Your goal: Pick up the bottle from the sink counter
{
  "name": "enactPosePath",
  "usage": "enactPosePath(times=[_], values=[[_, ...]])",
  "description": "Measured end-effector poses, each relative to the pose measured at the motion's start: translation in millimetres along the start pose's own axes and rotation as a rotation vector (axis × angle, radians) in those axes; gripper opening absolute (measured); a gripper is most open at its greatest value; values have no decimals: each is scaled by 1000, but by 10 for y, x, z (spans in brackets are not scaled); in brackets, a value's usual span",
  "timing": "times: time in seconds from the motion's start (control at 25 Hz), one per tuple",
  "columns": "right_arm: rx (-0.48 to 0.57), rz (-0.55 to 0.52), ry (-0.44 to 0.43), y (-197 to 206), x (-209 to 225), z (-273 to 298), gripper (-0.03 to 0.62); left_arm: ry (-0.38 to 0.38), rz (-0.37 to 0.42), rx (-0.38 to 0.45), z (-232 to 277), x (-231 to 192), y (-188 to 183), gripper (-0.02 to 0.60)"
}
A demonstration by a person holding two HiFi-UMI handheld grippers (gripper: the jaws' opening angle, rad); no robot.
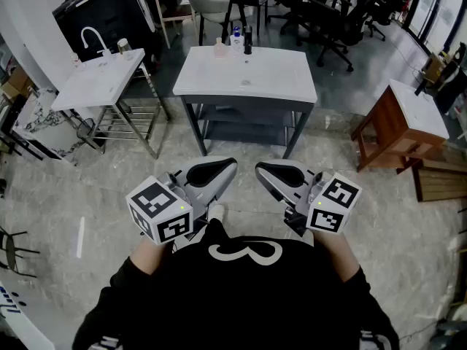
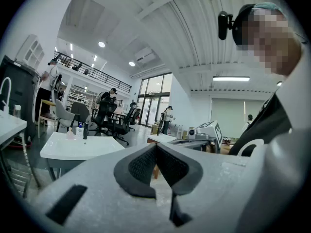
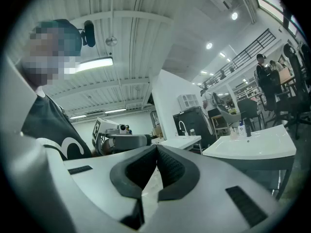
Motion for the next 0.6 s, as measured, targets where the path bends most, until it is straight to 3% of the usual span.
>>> enactPosePath(times=[0.6], values=[[-10,47,59,122,102,34,14,14,-56,-16,-26,-103,181,15]])
Point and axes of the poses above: the fingertips, and each gripper's own axes: z forward along the fingers, x to its right, y out of its underside, the point moved 7 cm from there along -z, backward along the fingers, and after that the axes turned 7 degrees about x, right-handed, at the moved point
